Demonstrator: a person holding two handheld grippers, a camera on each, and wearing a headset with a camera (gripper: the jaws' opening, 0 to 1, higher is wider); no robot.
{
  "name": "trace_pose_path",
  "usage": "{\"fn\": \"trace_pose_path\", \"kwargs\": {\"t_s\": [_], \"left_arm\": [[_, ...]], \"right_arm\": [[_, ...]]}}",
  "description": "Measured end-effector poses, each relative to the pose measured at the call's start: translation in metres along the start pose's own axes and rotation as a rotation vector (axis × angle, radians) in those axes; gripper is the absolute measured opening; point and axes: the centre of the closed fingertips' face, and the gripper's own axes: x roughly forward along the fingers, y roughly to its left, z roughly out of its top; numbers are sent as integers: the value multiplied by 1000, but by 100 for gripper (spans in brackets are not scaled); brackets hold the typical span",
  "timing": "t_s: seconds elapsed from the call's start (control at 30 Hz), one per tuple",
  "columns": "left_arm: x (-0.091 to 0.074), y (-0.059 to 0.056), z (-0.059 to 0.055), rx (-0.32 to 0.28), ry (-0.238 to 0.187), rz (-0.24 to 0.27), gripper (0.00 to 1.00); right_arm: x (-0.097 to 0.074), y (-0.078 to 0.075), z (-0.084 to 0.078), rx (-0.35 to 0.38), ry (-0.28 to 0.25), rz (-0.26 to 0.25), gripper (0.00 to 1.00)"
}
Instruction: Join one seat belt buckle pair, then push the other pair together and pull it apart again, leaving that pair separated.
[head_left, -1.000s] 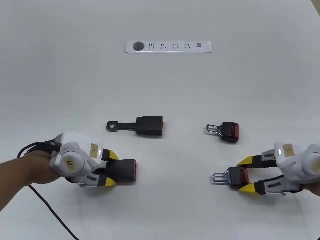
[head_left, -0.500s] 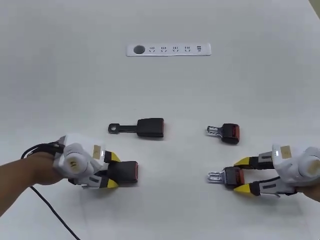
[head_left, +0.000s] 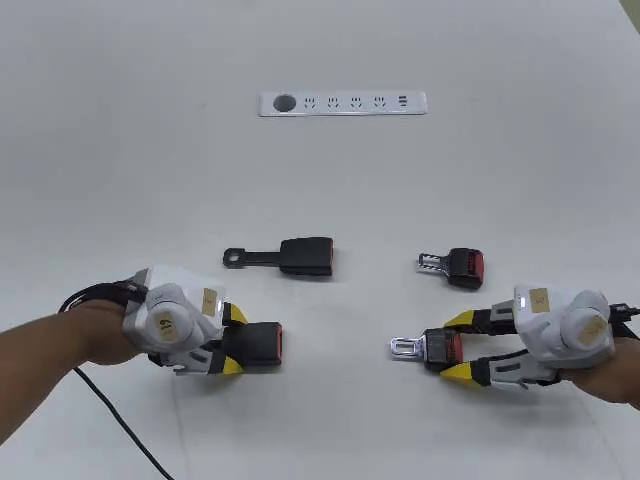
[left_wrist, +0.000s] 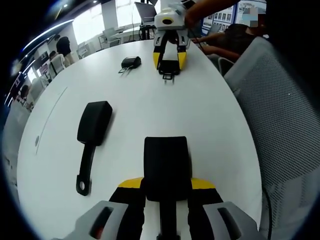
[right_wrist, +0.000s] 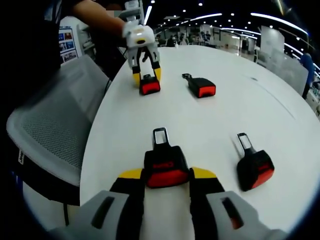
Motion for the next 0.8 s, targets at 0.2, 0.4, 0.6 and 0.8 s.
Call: {"fn": "trace_pose_path", "kwargs": {"t_s": [0.2,0.4,0.6,0.8], "left_arm": [[0,0,0,1,8,-1,34],[1,0,0,-1,13,-2,34],[1,-1,1,-4,15,-3,34],[0,-1,1,-4,20,-2,34]], "right_arm": [[16,5,13,-13,-24,-3,35],[31,14,27,-22,-48,0,35],[44,17,41,-10,-73,1,35],[57,19,57,-11,-92,8,35]]}}
